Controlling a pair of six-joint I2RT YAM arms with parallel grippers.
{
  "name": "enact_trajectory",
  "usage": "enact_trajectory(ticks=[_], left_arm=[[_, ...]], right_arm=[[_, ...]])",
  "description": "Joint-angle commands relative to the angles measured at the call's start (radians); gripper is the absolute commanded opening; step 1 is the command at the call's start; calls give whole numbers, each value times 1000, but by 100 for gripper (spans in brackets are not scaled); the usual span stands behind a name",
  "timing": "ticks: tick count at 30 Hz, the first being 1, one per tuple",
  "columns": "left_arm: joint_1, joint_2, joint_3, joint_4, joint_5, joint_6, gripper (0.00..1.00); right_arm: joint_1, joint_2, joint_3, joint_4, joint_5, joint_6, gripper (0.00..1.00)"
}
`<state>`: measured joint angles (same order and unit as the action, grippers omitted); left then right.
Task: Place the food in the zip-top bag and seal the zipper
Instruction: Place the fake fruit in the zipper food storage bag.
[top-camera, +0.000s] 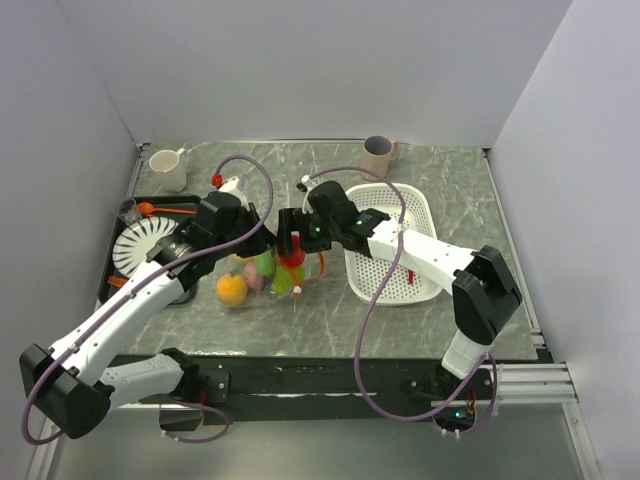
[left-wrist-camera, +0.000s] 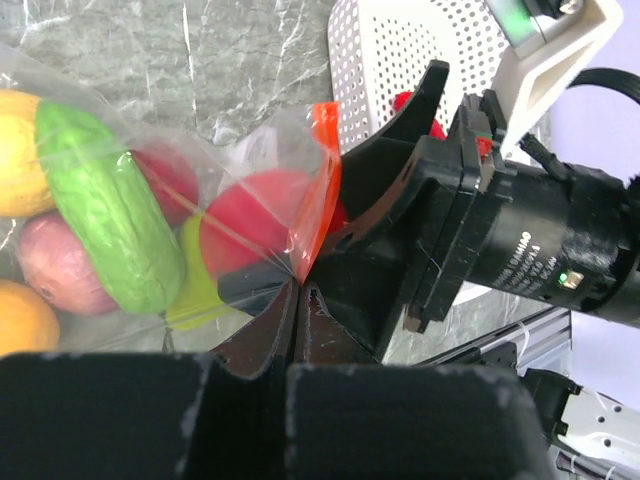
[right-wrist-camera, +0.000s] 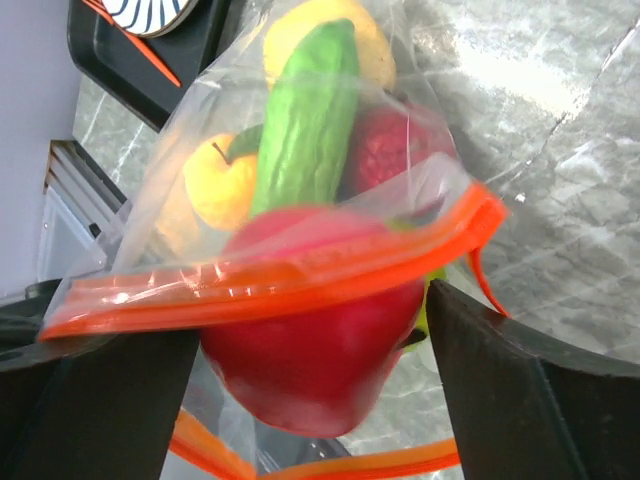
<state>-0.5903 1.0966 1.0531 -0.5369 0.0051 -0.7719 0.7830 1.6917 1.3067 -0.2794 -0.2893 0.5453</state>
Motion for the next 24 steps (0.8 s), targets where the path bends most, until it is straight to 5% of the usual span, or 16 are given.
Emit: enact_trajectory(ticks=[1,8,12,24], left_arm=[[-2,-50,25,29,-35,-6,1],[-2,-49,30,17,-65,-18,1],[-2,-58,21,26,-68,-21,1],[0,-60,22,20,-90,-33,1]], right_arm=[[9,-55,48,11,1,-41,100],[-2,-179,2,-12,110,-57,100],[-24,-179,12,-26,-3,-73,98],[-22,-308,-118,-103,99,4,56]])
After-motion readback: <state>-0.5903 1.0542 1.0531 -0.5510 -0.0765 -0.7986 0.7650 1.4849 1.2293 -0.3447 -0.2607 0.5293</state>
